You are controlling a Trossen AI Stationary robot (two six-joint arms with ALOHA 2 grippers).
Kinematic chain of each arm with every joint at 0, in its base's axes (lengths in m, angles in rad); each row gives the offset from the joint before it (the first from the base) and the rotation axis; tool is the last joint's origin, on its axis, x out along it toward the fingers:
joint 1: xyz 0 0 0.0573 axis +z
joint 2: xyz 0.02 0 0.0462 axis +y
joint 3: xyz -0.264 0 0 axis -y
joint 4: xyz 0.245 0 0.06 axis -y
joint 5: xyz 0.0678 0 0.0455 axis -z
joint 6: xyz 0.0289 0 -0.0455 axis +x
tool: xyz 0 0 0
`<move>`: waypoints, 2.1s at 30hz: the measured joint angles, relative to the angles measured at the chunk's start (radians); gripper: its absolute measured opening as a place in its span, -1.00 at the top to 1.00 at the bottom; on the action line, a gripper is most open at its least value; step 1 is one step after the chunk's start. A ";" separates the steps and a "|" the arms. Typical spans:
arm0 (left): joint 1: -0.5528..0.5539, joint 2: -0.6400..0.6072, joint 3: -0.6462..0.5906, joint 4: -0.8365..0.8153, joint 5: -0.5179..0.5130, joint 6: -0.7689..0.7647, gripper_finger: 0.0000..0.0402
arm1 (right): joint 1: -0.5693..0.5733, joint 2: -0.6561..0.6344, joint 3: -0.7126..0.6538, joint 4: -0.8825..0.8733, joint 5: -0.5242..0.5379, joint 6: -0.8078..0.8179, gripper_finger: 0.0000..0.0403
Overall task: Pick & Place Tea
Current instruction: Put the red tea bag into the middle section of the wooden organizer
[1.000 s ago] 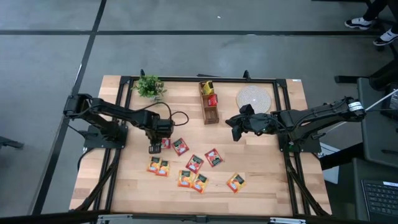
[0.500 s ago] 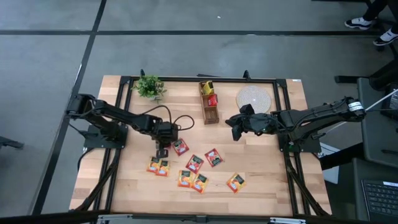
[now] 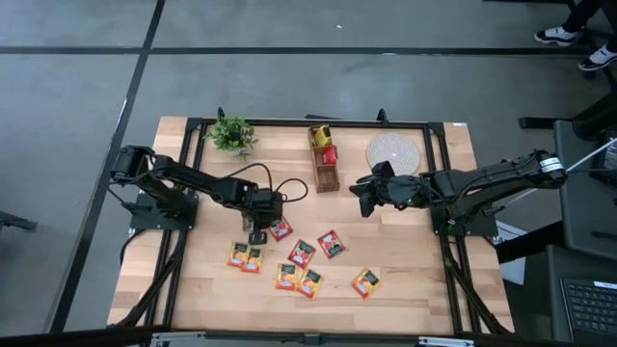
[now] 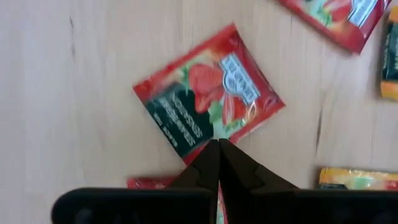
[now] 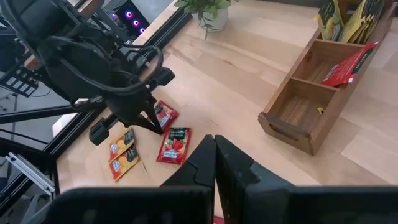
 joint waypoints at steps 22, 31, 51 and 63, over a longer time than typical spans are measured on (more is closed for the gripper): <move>0.017 0.109 0.017 -0.018 0.008 0.058 0.99 | 0.000 0.000 0.000 0.001 -0.002 0.004 0.95; 0.017 0.131 0.016 0.042 0.005 0.063 0.99 | 0.013 0.000 0.000 0.054 -0.051 0.044 0.95; 0.017 0.132 0.012 0.095 0.002 0.013 0.99 | 0.136 0.508 0.000 0.529 -0.151 0.397 0.15; 0.017 0.134 0.011 0.136 0.010 -0.005 0.99 | 0.111 0.723 0.000 0.700 -0.171 0.586 -0.28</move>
